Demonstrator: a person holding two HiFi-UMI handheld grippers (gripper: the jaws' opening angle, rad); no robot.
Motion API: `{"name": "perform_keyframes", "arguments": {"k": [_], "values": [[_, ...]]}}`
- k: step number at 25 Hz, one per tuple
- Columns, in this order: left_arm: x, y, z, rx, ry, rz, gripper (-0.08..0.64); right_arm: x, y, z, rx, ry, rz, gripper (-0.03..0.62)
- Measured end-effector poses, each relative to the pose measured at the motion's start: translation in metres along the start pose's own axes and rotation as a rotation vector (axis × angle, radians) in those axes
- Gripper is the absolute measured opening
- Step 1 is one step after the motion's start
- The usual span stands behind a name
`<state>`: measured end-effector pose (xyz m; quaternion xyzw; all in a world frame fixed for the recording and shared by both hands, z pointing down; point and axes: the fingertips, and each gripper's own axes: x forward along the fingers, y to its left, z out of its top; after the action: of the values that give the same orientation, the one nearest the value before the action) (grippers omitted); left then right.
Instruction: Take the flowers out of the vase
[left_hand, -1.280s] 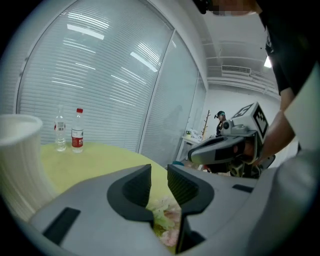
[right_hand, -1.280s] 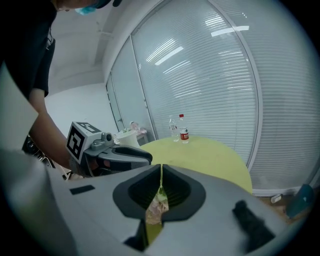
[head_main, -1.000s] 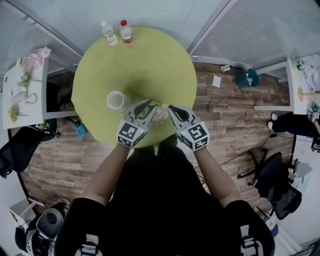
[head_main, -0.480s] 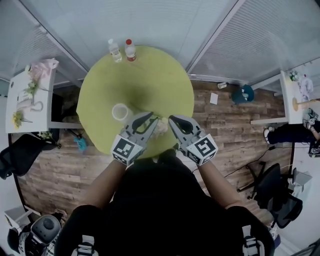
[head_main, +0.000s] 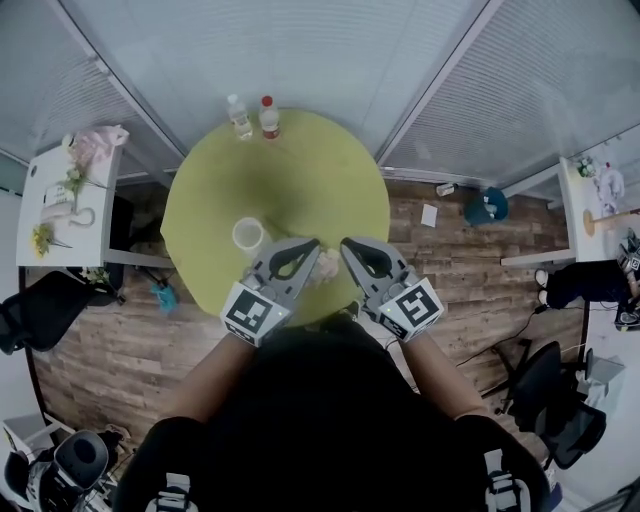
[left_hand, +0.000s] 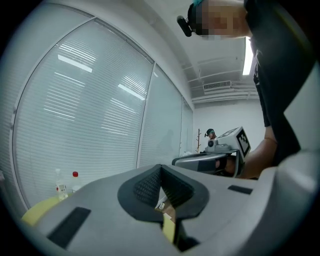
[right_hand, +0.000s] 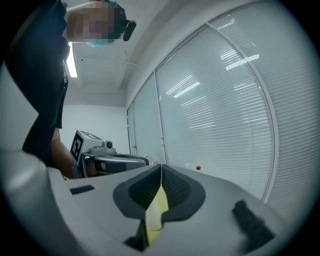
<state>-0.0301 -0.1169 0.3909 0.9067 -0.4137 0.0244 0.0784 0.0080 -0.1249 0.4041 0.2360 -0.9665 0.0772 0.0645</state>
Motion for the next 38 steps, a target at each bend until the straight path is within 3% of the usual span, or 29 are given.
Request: {"name": "perform_keyframes", "arguments": {"k": [12, 38], "values": [[-0.004, -0.006, 0.017, 0.020, -0.033, 0.012, 0.012, -0.002, 0.011, 0.016, -0.030, -0.030, 0.023, 0.020], [-0.003, -0.005, 0.012, 0.021, -0.030, 0.026, 0.012, -0.001, 0.013, 0.021, -0.025, -0.042, 0.021, 0.018]]}}
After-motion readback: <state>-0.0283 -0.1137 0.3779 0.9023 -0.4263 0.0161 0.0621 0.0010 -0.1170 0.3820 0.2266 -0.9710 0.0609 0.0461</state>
